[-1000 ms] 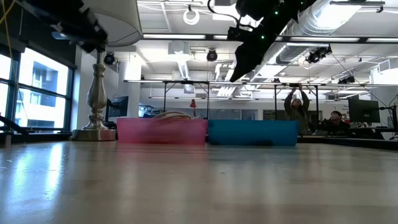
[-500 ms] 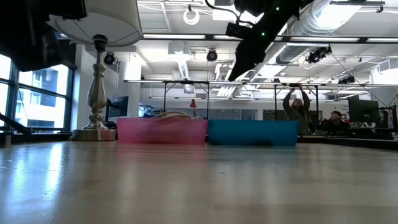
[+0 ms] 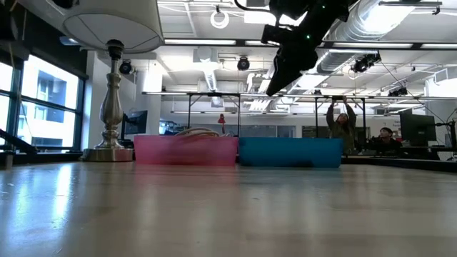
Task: Pick & Place USB Port
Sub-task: Put the small black and pink charger cable into the blue bin
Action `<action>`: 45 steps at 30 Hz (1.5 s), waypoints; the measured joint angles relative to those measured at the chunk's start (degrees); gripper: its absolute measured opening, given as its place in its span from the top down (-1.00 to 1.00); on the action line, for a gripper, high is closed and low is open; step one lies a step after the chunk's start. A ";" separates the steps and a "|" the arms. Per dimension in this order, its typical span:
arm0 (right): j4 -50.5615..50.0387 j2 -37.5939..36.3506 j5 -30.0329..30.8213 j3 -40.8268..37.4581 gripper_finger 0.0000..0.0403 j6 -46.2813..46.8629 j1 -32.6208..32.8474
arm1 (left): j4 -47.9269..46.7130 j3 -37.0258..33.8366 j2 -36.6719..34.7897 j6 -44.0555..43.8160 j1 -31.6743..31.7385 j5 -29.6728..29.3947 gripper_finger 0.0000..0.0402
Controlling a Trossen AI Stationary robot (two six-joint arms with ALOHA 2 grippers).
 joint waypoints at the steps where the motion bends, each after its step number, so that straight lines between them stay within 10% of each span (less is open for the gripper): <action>1: -0.43 0.00 -0.76 0.00 0.03 0.08 -0.01 | -3.86 2.86 1.59 -0.71 -0.33 0.24 0.39; 8: -1.73 0.00 -3.36 0.00 0.03 1.22 -0.02 | -15.89 14.96 10.13 -1.90 -2.10 0.25 0.39; 45: -2.20 0.02 -3.37 -0.02 0.03 -0.72 7.45 | -8.57 15.10 20.48 -0.19 -1.92 2.62 0.39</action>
